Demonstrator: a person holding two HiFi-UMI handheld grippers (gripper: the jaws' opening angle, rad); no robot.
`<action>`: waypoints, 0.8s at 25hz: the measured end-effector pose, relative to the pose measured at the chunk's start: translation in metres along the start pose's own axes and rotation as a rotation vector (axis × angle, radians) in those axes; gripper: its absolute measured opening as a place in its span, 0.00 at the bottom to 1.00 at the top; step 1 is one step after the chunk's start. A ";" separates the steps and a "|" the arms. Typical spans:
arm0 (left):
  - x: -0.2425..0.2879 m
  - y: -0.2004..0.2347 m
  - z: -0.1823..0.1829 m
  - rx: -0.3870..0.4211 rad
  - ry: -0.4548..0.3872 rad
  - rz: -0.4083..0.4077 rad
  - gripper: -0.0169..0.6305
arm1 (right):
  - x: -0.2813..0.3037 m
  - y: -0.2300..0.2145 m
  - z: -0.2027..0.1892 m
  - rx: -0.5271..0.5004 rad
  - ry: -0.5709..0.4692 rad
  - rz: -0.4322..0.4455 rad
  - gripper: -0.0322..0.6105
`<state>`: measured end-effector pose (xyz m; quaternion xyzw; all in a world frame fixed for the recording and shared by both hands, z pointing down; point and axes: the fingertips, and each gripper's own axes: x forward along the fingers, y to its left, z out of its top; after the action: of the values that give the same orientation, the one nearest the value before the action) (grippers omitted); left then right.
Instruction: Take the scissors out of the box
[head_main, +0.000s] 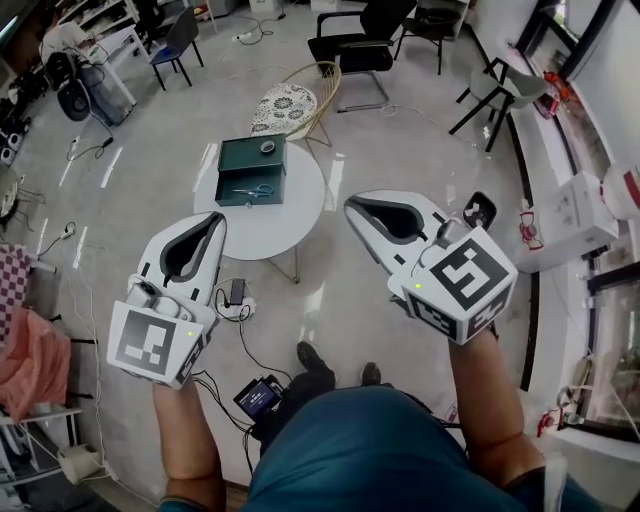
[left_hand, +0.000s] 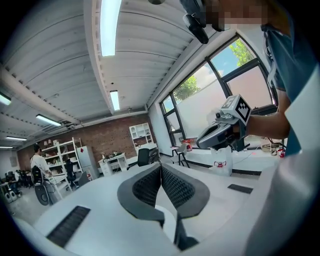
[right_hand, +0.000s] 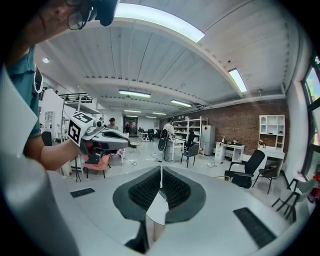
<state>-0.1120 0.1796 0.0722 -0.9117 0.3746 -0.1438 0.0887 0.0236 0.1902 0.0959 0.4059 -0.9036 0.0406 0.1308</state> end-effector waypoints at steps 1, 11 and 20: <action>0.003 0.008 -0.002 0.001 -0.005 -0.006 0.06 | 0.007 -0.001 0.002 0.003 0.002 -0.010 0.11; 0.016 0.080 -0.019 0.002 -0.043 -0.059 0.06 | 0.074 -0.001 0.030 -0.005 0.029 -0.080 0.11; 0.005 0.136 -0.036 -0.014 -0.034 -0.025 0.06 | 0.136 -0.004 0.056 -0.036 0.008 -0.045 0.11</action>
<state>-0.2103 0.0784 0.0704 -0.9192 0.3626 -0.1267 0.0869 -0.0713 0.0788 0.0781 0.4238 -0.8942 0.0228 0.1425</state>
